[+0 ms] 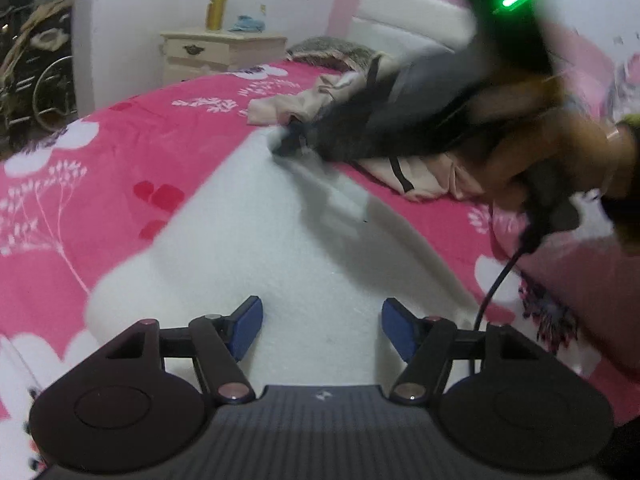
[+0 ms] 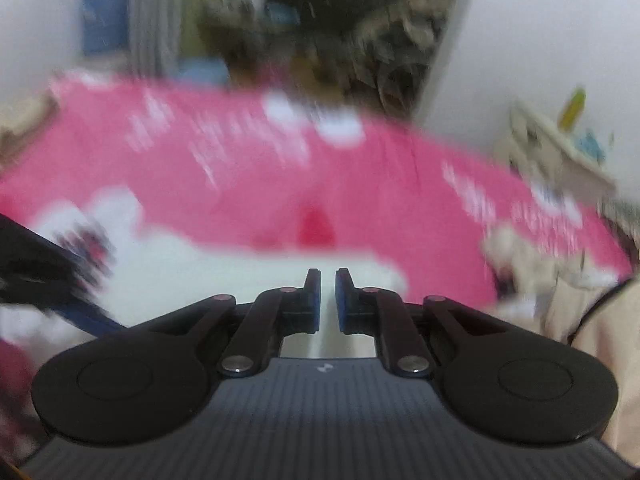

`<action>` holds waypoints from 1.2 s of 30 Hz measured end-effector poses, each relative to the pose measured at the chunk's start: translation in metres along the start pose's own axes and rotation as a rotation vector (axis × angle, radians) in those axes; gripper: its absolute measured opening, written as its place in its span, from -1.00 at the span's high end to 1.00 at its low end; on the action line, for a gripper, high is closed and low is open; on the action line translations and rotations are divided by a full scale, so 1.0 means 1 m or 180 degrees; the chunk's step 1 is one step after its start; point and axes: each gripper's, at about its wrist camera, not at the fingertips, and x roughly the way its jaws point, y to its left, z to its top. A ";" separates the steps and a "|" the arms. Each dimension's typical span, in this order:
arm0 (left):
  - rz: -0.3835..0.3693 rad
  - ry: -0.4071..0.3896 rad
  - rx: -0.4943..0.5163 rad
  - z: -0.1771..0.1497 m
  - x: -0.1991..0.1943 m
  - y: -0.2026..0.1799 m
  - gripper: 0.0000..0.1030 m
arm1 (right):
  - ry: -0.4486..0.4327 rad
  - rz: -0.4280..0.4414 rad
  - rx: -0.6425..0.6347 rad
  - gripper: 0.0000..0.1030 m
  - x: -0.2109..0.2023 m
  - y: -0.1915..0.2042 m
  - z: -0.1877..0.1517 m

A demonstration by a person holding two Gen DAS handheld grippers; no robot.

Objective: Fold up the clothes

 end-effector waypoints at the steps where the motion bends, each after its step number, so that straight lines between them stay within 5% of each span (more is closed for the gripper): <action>1: -0.0027 -0.0048 -0.0017 -0.002 -0.001 0.001 -0.30 | 0.0141 0.0035 0.0198 0.85 0.013 -0.011 -0.008; 8: 0.0190 -0.0554 -0.0440 -0.008 -0.038 0.054 -0.30 | 0.0115 0.0177 0.0424 0.85 0.022 -0.027 -0.026; 13: 0.0075 -0.0399 -0.0712 -0.004 -0.012 0.108 -0.25 | 0.0010 0.0224 0.0403 0.85 0.024 -0.026 -0.034; 21: -0.0037 -0.0417 -0.0392 -0.016 0.010 0.120 -0.25 | -0.0055 0.0242 0.0353 0.85 0.025 -0.025 -0.034; 26: -0.0015 -0.0473 -0.0566 -0.012 0.013 0.149 -0.37 | -0.0077 0.0469 0.0949 0.77 0.009 -0.053 -0.012; 27: -0.0115 -0.0439 -0.0695 -0.011 0.016 0.158 -0.37 | -0.0123 0.0497 0.1129 0.70 0.006 -0.063 -0.008; 29: -0.0367 -0.0361 -0.0963 -0.011 0.022 0.175 -0.38 | -0.0136 0.0502 0.1478 0.21 0.011 -0.083 -0.004; 36: -0.1055 -0.0255 -0.1577 -0.016 0.041 0.206 -0.39 | 0.0302 0.0978 0.2234 -0.02 0.058 -0.115 -0.010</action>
